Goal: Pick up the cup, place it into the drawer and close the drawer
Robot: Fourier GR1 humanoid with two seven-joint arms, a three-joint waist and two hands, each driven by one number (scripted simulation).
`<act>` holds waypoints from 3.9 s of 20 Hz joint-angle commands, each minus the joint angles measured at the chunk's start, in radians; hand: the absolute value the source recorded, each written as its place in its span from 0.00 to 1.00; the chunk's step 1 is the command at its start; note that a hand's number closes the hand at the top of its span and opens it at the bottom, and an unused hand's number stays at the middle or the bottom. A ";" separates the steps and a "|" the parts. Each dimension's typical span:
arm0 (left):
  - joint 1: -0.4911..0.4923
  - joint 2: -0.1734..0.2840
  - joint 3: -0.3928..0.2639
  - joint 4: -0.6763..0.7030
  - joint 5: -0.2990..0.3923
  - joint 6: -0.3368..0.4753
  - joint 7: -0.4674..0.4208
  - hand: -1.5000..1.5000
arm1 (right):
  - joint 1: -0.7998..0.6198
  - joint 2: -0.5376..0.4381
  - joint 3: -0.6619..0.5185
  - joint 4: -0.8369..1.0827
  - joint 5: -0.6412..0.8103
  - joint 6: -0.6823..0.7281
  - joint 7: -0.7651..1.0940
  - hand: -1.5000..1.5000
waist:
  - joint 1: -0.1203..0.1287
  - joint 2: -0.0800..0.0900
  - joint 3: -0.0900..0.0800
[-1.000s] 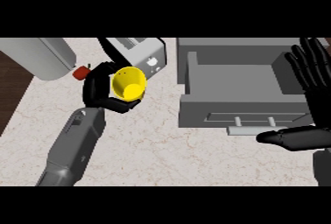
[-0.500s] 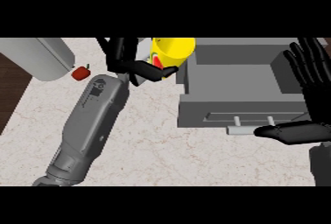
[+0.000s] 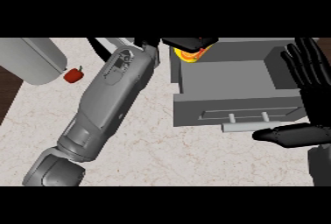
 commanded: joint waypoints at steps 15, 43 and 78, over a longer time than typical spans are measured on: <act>-0.097 -0.002 -0.293 0.363 0.119 -0.018 0.086 1.00 | -0.110 -0.014 0.013 0.050 -0.047 0.061 -0.028 0.00 | -0.127 0.038 0.002; -0.013 -0.002 -0.233 0.252 0.487 0.026 -0.223 0.00 | -0.036 -0.183 0.387 0.058 0.285 0.355 0.038 0.00 | -0.008 0.008 0.000; 0.376 0.177 -0.244 -0.114 0.506 -0.221 -0.191 0.00 | -0.678 -0.200 0.137 1.331 0.510 0.003 -0.436 1.00 | 0.231 0.037 0.004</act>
